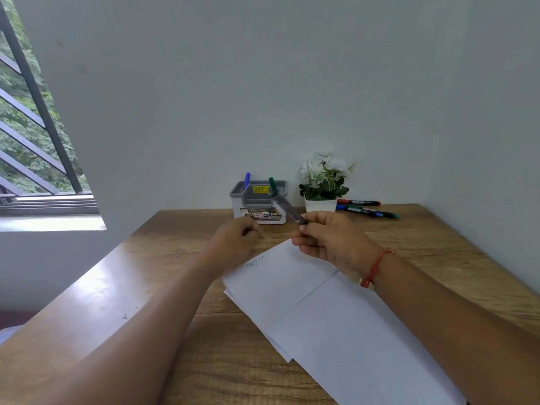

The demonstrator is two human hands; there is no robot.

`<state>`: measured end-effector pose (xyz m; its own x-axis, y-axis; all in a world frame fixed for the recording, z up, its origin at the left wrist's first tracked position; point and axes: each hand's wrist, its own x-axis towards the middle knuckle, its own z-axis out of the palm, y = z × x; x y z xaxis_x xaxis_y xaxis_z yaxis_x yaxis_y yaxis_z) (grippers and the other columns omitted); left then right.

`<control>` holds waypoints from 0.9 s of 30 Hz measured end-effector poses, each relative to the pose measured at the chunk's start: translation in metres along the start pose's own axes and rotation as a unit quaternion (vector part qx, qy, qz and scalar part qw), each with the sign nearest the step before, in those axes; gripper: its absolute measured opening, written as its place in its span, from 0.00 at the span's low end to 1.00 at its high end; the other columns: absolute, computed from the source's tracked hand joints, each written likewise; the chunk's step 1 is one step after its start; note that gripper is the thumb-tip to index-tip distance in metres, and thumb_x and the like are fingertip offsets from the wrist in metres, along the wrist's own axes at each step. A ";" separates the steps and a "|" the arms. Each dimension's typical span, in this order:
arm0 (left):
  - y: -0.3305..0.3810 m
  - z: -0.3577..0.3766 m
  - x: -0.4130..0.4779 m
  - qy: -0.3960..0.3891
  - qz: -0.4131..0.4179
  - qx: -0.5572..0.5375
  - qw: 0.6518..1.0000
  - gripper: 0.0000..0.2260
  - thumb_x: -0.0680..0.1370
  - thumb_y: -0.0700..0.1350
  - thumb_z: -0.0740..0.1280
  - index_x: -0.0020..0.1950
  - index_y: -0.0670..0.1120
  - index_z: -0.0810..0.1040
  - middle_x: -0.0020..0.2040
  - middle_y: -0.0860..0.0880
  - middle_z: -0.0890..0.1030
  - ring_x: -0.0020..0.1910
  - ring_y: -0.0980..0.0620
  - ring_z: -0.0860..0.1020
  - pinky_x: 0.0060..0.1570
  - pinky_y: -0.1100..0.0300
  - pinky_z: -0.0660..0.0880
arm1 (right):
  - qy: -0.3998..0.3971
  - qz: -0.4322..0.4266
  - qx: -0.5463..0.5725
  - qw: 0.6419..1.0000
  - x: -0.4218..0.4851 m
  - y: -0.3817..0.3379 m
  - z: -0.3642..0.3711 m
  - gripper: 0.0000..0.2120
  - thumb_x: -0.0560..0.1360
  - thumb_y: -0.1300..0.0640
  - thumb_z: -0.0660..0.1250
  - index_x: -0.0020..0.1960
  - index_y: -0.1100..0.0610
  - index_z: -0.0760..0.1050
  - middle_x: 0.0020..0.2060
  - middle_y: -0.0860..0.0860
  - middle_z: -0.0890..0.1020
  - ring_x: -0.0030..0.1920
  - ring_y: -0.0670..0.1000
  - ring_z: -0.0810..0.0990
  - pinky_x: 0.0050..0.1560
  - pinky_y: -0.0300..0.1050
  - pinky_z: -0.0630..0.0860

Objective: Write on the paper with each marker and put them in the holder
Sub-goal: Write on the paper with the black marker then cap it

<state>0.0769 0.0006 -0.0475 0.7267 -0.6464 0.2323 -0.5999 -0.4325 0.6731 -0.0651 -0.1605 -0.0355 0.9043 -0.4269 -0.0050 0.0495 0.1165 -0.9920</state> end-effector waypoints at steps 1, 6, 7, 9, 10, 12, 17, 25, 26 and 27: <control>-0.001 0.000 0.000 -0.017 0.014 0.030 0.999 0.09 0.79 0.41 0.62 0.44 0.51 0.80 0.41 0.55 0.79 0.41 0.53 0.76 0.39 0.61 0.70 | 0.003 0.003 0.013 1.000 0.000 0.001 0.001 0.06 0.80 0.65 0.67 0.56 0.60 0.78 0.40 0.55 0.87 0.38 0.48 0.86 0.41 0.40 0.84; -0.007 -0.001 0.000 -0.086 0.041 0.057 0.994 0.05 0.78 0.44 0.68 0.48 0.54 0.83 0.45 0.59 0.81 0.46 0.59 0.78 0.44 0.64 0.73 | 0.008 0.033 0.022 0.999 0.003 0.006 0.010 0.07 0.82 0.55 0.65 0.54 0.58 0.77 0.41 0.56 0.85 0.38 0.48 0.86 0.38 0.41 0.83; -0.009 -0.001 0.001 -0.096 0.047 0.056 0.993 0.05 0.77 0.44 0.69 0.48 0.54 0.83 0.45 0.59 0.82 0.46 0.59 0.79 0.45 0.64 0.74 | 0.009 0.035 0.016 0.999 0.004 0.007 0.011 0.08 0.83 0.53 0.63 0.54 0.58 0.77 0.40 0.56 0.85 0.38 0.49 0.86 0.37 0.41 0.83; -0.011 -0.001 0.002 -0.111 0.058 0.065 0.990 0.05 0.77 0.44 0.70 0.49 0.54 0.83 0.46 0.59 0.82 0.47 0.59 0.79 0.48 0.63 0.76 | 0.013 0.018 -0.023 0.999 0.006 0.010 0.013 0.11 0.84 0.50 0.61 0.54 0.56 0.78 0.37 0.53 0.84 0.36 0.47 0.84 0.36 0.41 0.81; -0.013 -0.001 0.003 -0.115 0.059 0.073 0.989 0.04 0.77 0.45 0.71 0.49 0.54 0.83 0.47 0.60 0.82 0.47 0.59 0.79 0.49 0.63 0.76 | 0.019 -0.003 -0.053 0.998 0.007 0.012 0.013 0.13 0.84 0.49 0.62 0.53 0.56 0.80 0.36 0.51 0.81 0.34 0.46 0.81 0.35 0.39 0.79; -0.014 -0.001 0.004 -0.119 0.059 0.082 0.988 0.04 0.77 0.46 0.71 0.50 0.54 0.83 0.47 0.60 0.82 0.47 0.59 0.79 0.50 0.62 0.76 | 0.033 -0.053 -0.120 0.991 0.009 0.016 0.014 0.14 0.82 0.48 0.65 0.51 0.57 0.83 0.33 0.48 0.77 0.32 0.44 0.75 0.33 0.37 0.75; -0.014 -0.002 0.004 -0.126 0.056 0.072 0.988 0.05 0.77 0.45 0.70 0.52 0.53 0.83 0.48 0.58 0.82 0.47 0.60 0.79 0.46 0.67 0.73 | 0.050 -0.085 -0.262 0.960 0.014 0.026 0.019 0.05 0.73 0.59 0.72 0.44 0.49 0.80 0.37 0.52 0.87 0.40 0.50 0.87 0.34 0.44 0.79; -0.016 -0.002 0.005 -0.138 0.037 0.036 0.989 0.09 0.77 0.43 0.71 0.56 0.51 0.84 0.51 0.54 0.83 0.50 0.57 0.80 0.48 0.67 0.75 | 0.062 -0.070 -0.283 0.954 0.019 0.034 0.018 0.07 0.73 0.53 0.69 0.40 0.54 0.83 0.34 0.50 0.87 0.40 0.52 0.88 0.48 0.54 0.84; -0.016 -0.003 0.005 -0.138 0.036 0.033 0.989 0.09 0.77 0.43 0.71 0.56 0.51 0.84 0.51 0.54 0.83 0.51 0.57 0.80 0.48 0.67 0.75 | 0.062 -0.069 -0.289 0.953 0.019 0.034 0.018 0.08 0.73 0.52 0.69 0.40 0.55 0.83 0.34 0.50 0.87 0.40 0.51 0.87 0.48 0.54 0.84; -0.017 -0.003 0.005 -0.138 0.035 0.029 0.989 0.09 0.77 0.42 0.71 0.55 0.51 0.84 0.51 0.54 0.83 0.51 0.57 0.80 0.48 0.67 0.75 | 0.061 -0.072 -0.300 0.949 0.019 0.035 0.018 0.09 0.73 0.52 0.69 0.40 0.55 0.84 0.34 0.49 0.87 0.39 0.50 0.87 0.48 0.53 0.84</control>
<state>0.0913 0.0066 -0.0558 0.5680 -0.8199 0.0713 -0.6699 -0.4103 0.6188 -0.0384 -0.1484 -0.0678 0.8485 -0.5052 0.1573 -0.1149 -0.4661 -0.8772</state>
